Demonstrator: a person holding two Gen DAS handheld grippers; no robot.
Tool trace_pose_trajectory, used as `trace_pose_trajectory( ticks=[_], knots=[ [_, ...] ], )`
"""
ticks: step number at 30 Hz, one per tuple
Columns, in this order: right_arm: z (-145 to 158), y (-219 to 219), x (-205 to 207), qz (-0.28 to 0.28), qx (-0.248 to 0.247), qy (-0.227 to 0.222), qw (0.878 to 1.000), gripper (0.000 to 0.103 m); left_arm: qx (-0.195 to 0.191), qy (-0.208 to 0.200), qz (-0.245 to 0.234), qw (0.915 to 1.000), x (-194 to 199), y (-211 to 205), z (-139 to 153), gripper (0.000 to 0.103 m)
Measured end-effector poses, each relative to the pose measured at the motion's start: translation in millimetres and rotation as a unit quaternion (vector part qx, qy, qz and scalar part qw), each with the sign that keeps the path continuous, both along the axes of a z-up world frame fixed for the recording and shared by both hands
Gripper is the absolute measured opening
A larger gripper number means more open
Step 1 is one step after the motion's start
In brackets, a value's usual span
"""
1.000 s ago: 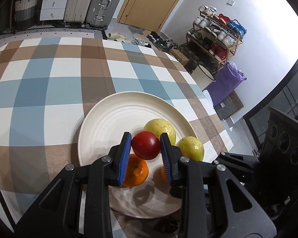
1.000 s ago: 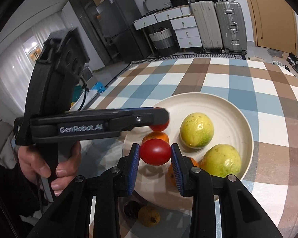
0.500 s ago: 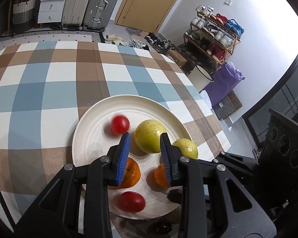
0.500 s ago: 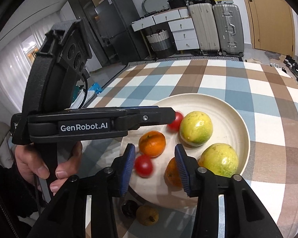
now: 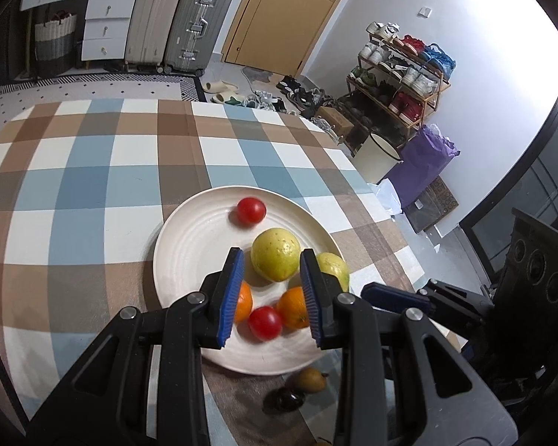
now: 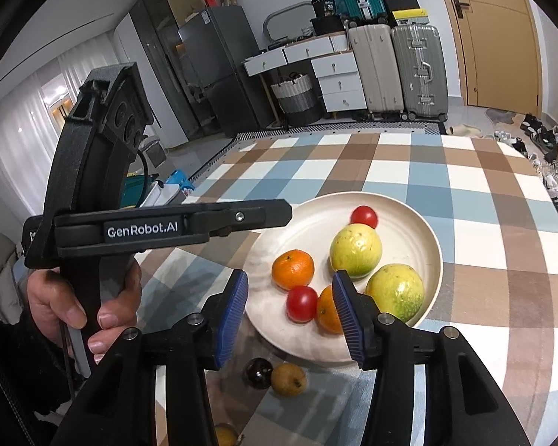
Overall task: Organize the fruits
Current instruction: 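Withdraw both tools back over the plums and brown fruits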
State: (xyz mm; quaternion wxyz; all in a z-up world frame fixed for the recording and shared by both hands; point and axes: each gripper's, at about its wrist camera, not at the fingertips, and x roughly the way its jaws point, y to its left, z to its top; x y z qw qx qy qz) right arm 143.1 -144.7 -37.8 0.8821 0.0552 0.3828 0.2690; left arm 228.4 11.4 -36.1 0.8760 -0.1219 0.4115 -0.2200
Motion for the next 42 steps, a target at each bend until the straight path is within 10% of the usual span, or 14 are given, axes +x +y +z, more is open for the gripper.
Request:
trace_pose_trajectory(
  ticks=[16, 25, 42],
  knots=[
    [34, -8, -60, -0.042, 0.004, -0.061, 0.997, 0.084, 0.019, -0.055, 0.013, 0.9982, -90, -2, 44, 0.05],
    [48, -15, -99, -0.064, 0.01, -0.093, 0.994, 0.091, 0.027, -0.086, 0.035, 0.9953, -146, -1, 59, 0.081],
    [58, -26, -159, -0.096, 0.004, -0.13, 0.987, 0.102, 0.054, -0.104, 0.1, 0.9881, -225, 16, 54, 0.102]
  ],
)
